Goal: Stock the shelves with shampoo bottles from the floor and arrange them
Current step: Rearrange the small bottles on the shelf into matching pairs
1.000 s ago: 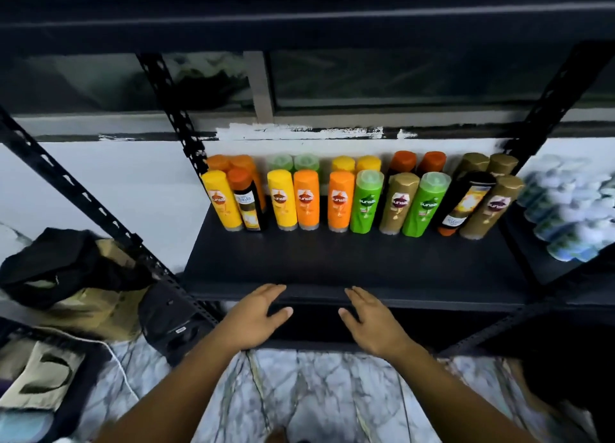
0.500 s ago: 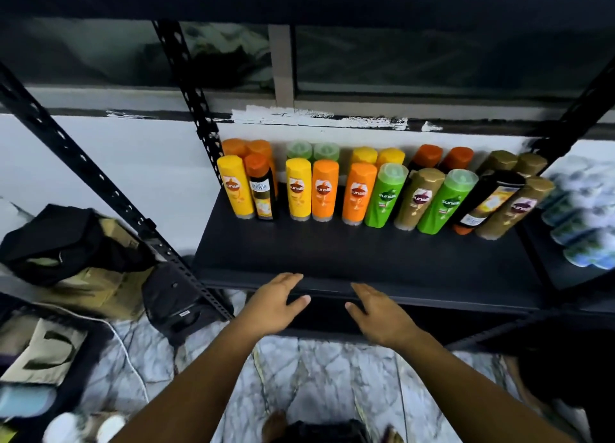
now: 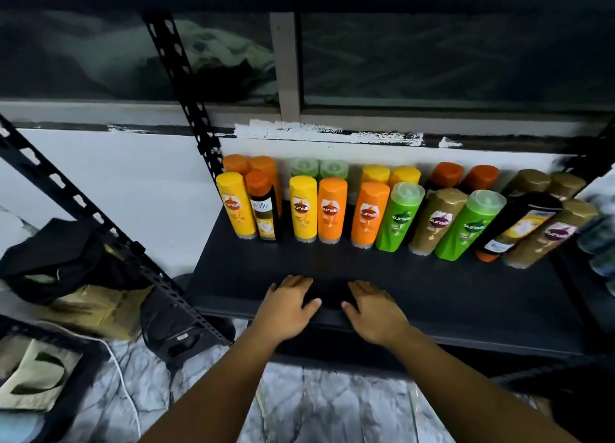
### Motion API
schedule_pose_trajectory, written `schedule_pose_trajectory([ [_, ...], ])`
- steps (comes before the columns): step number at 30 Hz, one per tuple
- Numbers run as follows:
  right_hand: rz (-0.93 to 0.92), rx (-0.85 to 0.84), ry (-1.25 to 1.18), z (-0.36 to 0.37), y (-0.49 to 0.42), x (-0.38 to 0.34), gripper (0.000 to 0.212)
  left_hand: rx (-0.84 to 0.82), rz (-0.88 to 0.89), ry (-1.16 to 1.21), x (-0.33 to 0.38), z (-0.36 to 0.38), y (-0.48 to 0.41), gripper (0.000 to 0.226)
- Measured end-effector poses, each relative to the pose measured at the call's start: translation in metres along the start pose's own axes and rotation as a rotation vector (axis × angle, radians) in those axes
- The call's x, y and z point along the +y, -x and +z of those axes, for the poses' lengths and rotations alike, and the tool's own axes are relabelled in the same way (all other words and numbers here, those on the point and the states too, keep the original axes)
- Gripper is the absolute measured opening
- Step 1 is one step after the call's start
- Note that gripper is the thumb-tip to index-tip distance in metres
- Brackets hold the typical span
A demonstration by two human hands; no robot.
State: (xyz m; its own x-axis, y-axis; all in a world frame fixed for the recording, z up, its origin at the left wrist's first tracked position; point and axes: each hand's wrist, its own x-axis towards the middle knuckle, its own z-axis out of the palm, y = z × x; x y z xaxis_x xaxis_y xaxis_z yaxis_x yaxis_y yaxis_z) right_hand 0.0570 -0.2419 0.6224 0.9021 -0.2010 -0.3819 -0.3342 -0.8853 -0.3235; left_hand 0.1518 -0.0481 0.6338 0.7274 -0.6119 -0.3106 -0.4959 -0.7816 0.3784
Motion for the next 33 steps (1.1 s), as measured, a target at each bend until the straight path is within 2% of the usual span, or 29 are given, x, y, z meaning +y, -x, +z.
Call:
schedule_pose_trajectory([
  [6,-0.065,0.109,0.037,0.02,-0.065,0.014,0.066,0.043,0.018,-0.133,-0.028,0.033,-0.065,0.062],
  [12,-0.157,0.258,0.187,0.053,-0.085,0.027,0.068,0.153,0.061,-0.211,-0.04,0.061,-0.087,0.063],
  [25,-0.191,0.376,0.167,0.071,-0.084,0.029,0.065,0.329,0.072,-0.115,-0.047,0.081,-0.081,0.067],
  [33,-0.227,0.376,0.165,0.07,-0.08,0.028,0.066,0.403,0.072,-0.088,-0.051,0.08,-0.083,0.073],
])
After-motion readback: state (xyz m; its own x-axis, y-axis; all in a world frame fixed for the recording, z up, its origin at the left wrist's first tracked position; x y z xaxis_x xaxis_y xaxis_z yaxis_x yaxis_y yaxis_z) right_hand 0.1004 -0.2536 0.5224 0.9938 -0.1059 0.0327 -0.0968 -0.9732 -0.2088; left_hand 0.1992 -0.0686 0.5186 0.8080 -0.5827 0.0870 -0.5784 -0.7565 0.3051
